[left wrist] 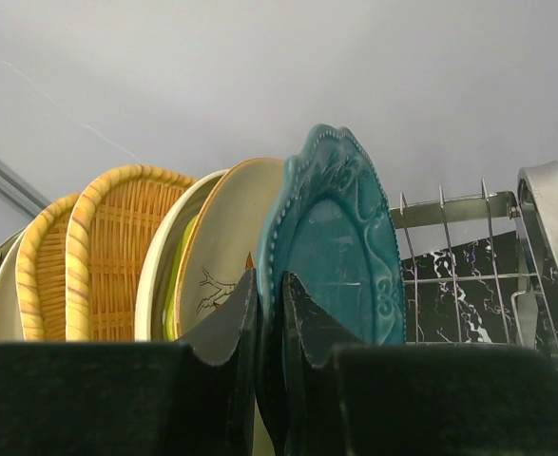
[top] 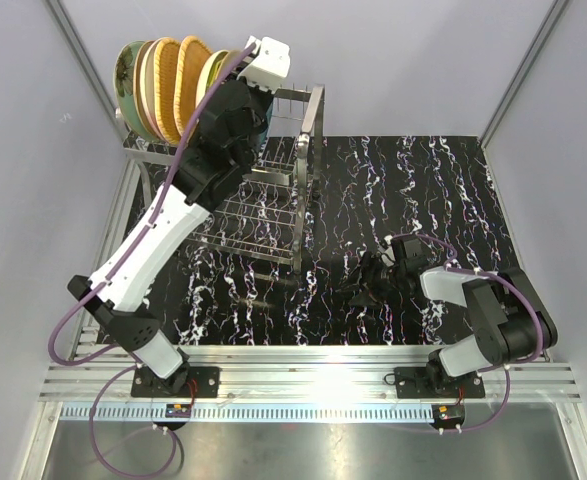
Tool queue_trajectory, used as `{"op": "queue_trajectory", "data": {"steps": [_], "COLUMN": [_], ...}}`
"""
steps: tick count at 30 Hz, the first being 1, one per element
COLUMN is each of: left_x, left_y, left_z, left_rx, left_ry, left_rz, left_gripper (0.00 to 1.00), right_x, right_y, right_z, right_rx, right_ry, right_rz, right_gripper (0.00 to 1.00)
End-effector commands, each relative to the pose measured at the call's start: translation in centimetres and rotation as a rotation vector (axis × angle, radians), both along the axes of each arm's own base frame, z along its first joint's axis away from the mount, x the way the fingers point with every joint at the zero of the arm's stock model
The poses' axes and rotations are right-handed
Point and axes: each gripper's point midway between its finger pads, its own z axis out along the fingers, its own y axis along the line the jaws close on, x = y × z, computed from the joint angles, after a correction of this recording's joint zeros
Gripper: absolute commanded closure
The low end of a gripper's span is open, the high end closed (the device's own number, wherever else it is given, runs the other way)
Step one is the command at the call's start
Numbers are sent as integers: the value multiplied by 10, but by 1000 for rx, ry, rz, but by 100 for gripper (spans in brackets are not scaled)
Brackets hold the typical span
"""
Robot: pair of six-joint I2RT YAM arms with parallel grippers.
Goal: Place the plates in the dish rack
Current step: Insert the plate into the dish rack
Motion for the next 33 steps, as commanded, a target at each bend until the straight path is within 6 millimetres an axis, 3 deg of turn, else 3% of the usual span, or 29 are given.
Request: {"op": "queue_trajectory", "data": {"steps": [1,8,11,19,21,23,26,29,33], "left_x": [-2,7,13,16,16,14,12,9,-2], "left_y": [13,9,8,9,11,13,16,17,21], "left_z": [30,25,21,12,11,13,16,21,33], "left_rx": [-34,-28,-26,-26,-30,-40,-46,-57,-95], "left_ry": [-74,-66,-58,-49,-52,-57,-63,-72,-91], "left_rz": [50,51,52,55,58,58,58,51,24], "left_gripper": [100,99,89,83,72,70,59,57,41], "right_x": [6,10,12,13,14,15,15,15,15], "right_y": [1,2,3,5,5,5,5,5,4], "right_z": [-2,0,0,-4,-3,-2,1,1,5], "right_rx": [-21,-15,-18,-17,-15,-14,-11,-12,-13], "right_ry": [-28,-35,-33,-24,-24,-29,-35,-33,-41], "right_rz": [20,24,31,39,38,37,37,36,32], "right_gripper": [34,34,34,34,34,34,34,34,34]}}
